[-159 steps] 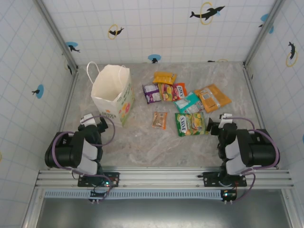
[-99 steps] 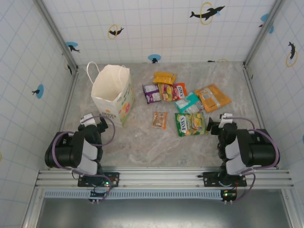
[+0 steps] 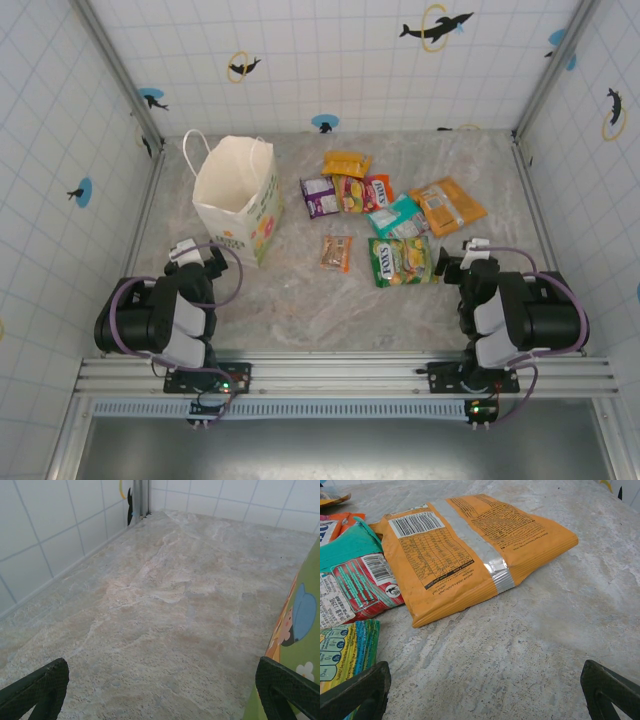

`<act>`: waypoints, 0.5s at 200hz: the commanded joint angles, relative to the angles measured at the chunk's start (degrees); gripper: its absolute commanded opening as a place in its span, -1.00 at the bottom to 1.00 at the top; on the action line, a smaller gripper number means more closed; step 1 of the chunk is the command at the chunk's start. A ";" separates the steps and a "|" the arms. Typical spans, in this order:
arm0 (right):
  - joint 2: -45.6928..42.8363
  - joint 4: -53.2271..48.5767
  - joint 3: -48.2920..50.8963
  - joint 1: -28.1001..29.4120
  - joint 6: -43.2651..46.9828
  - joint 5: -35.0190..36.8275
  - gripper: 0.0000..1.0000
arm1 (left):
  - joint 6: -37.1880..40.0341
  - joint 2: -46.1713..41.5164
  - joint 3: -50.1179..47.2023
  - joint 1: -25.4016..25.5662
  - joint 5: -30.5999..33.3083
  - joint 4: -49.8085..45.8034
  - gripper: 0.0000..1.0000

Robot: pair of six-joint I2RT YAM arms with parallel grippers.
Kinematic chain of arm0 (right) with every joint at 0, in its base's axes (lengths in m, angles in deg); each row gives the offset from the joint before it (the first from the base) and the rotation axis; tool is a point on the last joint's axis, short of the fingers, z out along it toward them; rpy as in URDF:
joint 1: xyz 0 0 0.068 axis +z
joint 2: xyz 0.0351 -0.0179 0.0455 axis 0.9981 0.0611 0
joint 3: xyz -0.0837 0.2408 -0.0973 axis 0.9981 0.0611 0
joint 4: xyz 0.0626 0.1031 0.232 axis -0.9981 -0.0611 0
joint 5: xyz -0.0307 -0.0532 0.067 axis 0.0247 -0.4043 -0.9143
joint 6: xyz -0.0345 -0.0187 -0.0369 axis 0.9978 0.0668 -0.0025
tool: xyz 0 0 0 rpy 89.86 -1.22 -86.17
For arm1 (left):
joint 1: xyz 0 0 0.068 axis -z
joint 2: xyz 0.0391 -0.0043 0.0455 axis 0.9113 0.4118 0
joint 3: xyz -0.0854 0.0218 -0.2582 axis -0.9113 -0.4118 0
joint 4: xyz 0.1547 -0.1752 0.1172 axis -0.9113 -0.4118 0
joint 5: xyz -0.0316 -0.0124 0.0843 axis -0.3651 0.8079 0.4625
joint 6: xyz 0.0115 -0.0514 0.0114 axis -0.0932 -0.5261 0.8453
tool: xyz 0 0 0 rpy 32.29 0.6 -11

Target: Place the snacks into the paper bag

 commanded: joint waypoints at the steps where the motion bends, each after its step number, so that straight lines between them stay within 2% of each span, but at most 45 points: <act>1: 0.60 2.84 0.23 0.35 -0.40 0.84 0.99 | 1.22 0.69 -1.68 0.24 0.55 1.95 0.95; 100: 0.60 2.82 0.12 0.17 -0.47 0.47 0.99 | 1.27 0.68 -1.70 0.24 0.54 1.99 0.96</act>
